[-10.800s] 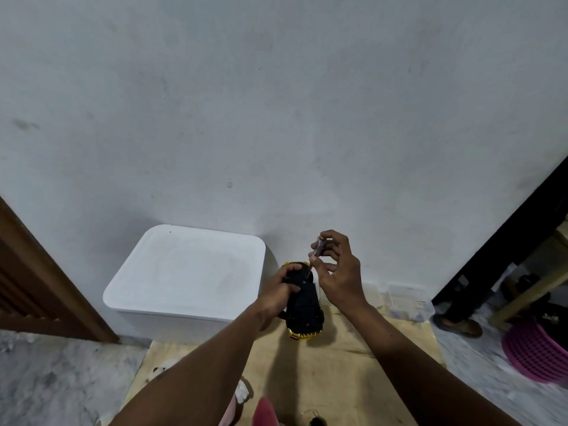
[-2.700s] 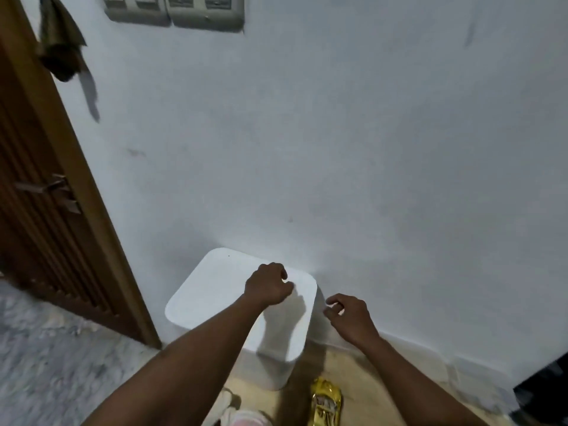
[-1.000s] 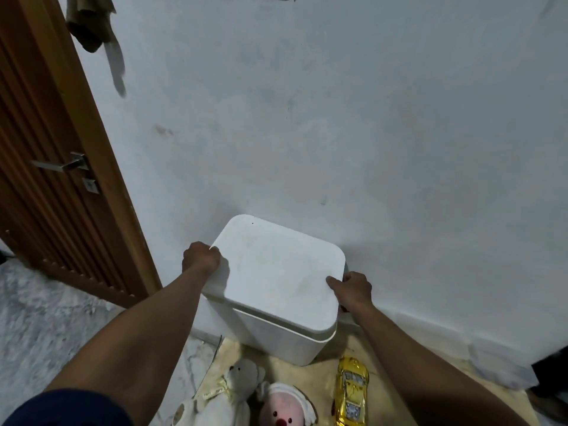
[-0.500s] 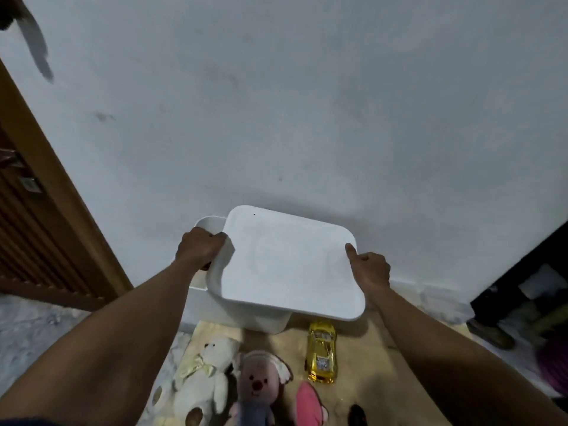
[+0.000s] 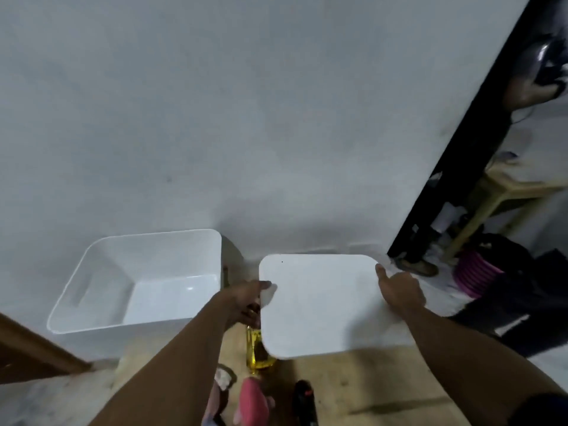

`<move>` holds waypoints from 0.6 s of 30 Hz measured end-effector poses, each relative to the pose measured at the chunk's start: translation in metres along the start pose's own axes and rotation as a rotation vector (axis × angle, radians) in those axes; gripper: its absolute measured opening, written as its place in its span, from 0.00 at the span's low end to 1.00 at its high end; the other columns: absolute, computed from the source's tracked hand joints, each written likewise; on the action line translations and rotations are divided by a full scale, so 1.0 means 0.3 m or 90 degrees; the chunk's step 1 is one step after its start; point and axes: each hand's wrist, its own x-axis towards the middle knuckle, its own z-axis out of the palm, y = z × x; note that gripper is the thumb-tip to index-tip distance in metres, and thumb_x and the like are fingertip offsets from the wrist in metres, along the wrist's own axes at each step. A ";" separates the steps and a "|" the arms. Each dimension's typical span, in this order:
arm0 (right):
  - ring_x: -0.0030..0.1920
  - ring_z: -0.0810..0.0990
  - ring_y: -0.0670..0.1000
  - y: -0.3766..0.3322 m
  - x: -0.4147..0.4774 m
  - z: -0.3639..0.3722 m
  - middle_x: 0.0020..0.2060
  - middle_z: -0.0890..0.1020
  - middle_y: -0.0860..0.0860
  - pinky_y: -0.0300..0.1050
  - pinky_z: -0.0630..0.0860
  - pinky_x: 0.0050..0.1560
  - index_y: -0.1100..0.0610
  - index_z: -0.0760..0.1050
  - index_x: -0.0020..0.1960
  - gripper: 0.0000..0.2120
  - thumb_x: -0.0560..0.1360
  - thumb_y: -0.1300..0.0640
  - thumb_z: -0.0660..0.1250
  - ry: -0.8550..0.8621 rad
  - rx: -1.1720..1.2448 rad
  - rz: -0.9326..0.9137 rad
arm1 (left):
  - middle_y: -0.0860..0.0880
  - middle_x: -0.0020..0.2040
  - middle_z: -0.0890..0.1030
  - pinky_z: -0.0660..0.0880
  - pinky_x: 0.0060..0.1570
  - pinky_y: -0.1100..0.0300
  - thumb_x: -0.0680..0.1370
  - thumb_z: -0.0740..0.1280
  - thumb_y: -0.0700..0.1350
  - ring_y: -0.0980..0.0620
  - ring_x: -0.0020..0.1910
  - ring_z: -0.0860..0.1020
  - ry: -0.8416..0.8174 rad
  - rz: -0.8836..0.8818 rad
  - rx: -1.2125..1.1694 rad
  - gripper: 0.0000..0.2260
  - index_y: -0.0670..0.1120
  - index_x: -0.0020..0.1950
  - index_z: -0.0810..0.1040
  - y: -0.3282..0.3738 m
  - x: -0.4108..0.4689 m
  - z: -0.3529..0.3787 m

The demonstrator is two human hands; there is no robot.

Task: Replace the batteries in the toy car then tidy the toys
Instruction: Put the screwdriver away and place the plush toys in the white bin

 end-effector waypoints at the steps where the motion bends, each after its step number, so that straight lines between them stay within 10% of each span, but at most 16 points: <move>1: 0.62 0.76 0.63 0.044 0.014 -0.004 0.61 0.77 0.63 0.56 0.72 0.61 0.63 0.75 0.64 0.40 0.76 0.29 0.53 -0.004 -0.008 0.000 | 0.41 0.41 0.79 0.78 0.34 0.56 0.79 0.63 0.59 0.46 0.33 0.79 -0.010 -0.011 0.003 0.22 0.40 0.57 0.77 -0.013 0.027 0.055; 8: 0.59 0.78 0.59 0.277 0.143 0.053 0.57 0.82 0.58 0.52 0.71 0.60 0.61 0.80 0.56 0.44 0.74 0.26 0.44 -0.101 -0.109 -0.007 | 0.43 0.45 0.77 0.78 0.37 0.54 0.78 0.67 0.55 0.44 0.40 0.77 -0.019 -0.107 -0.046 0.22 0.40 0.64 0.74 -0.102 0.164 0.319; 18: 0.51 0.81 0.57 0.422 0.257 0.203 0.48 0.83 0.54 0.51 0.77 0.53 0.56 0.80 0.49 0.29 0.75 0.31 0.57 -0.115 -0.075 0.022 | 0.46 0.49 0.78 0.78 0.45 0.54 0.77 0.69 0.54 0.45 0.46 0.78 0.081 -0.102 -0.065 0.17 0.45 0.59 0.73 -0.112 0.278 0.462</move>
